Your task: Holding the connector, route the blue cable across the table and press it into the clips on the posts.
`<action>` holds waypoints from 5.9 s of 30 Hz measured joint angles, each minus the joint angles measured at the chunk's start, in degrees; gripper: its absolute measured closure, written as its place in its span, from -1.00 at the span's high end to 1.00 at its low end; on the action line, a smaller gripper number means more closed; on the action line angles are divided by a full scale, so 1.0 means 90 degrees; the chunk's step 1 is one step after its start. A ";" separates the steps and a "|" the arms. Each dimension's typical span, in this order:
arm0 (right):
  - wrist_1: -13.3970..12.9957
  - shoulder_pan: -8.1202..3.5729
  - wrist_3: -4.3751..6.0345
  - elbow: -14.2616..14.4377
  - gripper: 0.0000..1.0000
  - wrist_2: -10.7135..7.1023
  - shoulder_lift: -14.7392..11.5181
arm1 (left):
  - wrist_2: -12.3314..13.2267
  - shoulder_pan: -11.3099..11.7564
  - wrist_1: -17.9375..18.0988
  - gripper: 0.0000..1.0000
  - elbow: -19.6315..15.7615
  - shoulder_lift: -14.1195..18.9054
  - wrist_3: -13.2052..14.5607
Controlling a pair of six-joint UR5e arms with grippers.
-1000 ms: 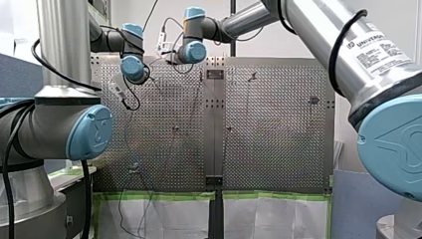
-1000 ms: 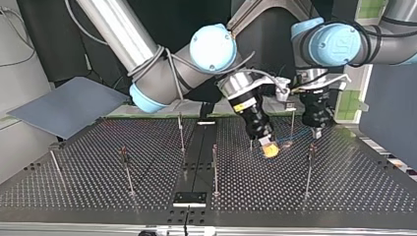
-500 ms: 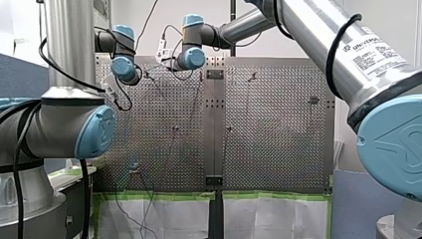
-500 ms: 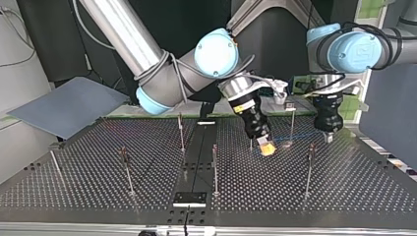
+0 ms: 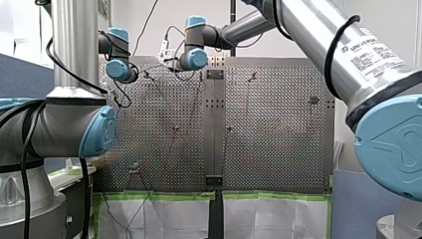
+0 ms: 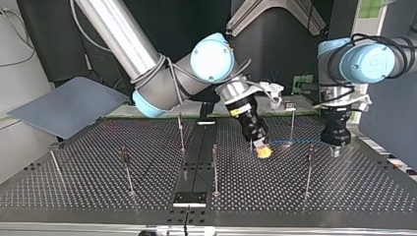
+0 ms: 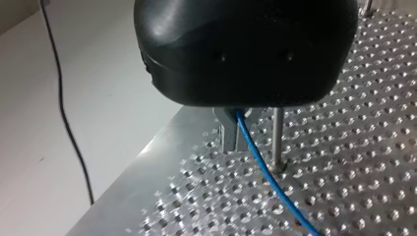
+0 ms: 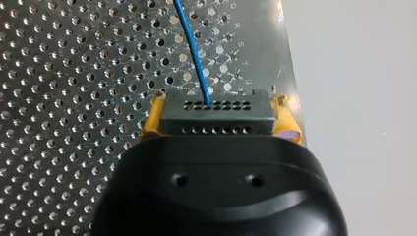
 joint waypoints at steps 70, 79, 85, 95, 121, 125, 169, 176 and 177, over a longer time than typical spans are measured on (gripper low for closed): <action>-0.0011 -0.0684 0.0073 -0.0071 -1.00 -0.0219 0.0270 | 0.1064 0.0983 0.0598 -1.00 0.0502 -0.0919 -0.0177; 0.0184 -0.0620 -0.0010 -0.0423 -1.00 -0.0130 0.0487 | 0.0949 0.1014 0.0381 -0.69 0.0503 -0.0914 0.0084; 0.0272 -0.0614 -0.0030 -0.0533 -1.00 -0.0118 0.0494 | 0.0742 0.0927 0.0083 0.31 0.0497 -0.0880 0.0381; 0.0303 -0.0533 -0.0038 -0.0562 -1.00 -0.0082 0.0489 | 0.0239 0.0791 -0.0427 1.00 0.0295 -0.0529 0.0892; 0.0644 -0.0470 -0.0038 -0.0570 -1.00 0.0290 0.0478 | -0.0171 -0.0360 -0.1995 1.00 -0.0367 0.1038 0.1398; 0.0655 -0.0470 -0.0038 -0.0571 -1.00 0.0309 0.0475 | -0.0159 -0.0429 -0.2198 1.00 -0.0367 0.1241 0.1501; 0.0696 -0.0517 -0.0012 -0.0573 -1.00 0.0310 0.0475 | -0.0118 -0.1261 -0.1107 1.00 0.0427 -0.0203 0.2730; 0.0691 -0.0525 -0.0018 -0.0571 -1.00 0.0304 0.0477 | -0.0201 -0.1310 -0.0985 1.00 0.0558 -0.0336 0.2740; 0.0691 -0.0525 -0.0018 -0.0570 -1.00 0.0304 0.0477 | -0.0205 -0.1316 -0.0970 1.00 0.0574 -0.0343 0.2736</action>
